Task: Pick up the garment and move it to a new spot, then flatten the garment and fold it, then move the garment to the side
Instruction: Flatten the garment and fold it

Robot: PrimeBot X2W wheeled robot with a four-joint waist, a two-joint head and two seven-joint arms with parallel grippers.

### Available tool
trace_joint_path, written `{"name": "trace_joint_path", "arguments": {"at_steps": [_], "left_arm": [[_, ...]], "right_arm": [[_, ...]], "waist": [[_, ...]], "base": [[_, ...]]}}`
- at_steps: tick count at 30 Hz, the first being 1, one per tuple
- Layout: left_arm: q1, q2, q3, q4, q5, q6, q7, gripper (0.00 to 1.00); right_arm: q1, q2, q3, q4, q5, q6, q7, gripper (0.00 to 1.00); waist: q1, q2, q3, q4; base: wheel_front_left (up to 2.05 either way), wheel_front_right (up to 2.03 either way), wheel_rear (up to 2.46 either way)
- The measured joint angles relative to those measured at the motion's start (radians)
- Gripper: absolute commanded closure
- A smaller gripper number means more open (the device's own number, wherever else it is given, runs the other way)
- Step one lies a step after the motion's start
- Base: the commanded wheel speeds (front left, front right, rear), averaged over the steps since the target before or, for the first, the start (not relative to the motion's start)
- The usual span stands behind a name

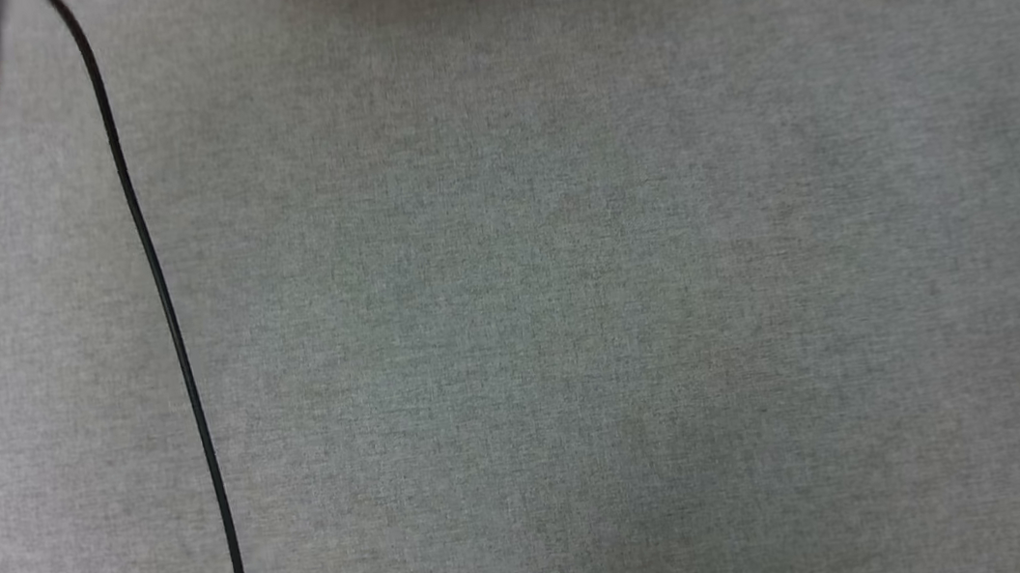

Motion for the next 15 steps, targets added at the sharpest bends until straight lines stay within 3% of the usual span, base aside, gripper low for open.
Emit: {"name": "trace_joint_path", "arguments": {"at_steps": [8, 15], "left_arm": [[0.283, 0.012, 0.01, -0.036, -0.068, 0.015, -0.101, 1.0], [0.626, 0.036, 0.024, -0.156, -0.126, 0.105, -0.152, 1.0]], "right_arm": [[0.215, 0.05, 0.026, 0.066, 0.069, 0.0, -0.131, 1.0], [0.47, 0.041, 0.057, 0.053, 0.092, 0.0, -0.204, 1.0]], "waist": [[-0.0001, 0.0, -0.075, -0.012], [-0.0003, 0.0001, -0.168, -0.011]], "base": [[0.0, 0.0, 0.0], [0.0, 0.0, 0.0]]}}
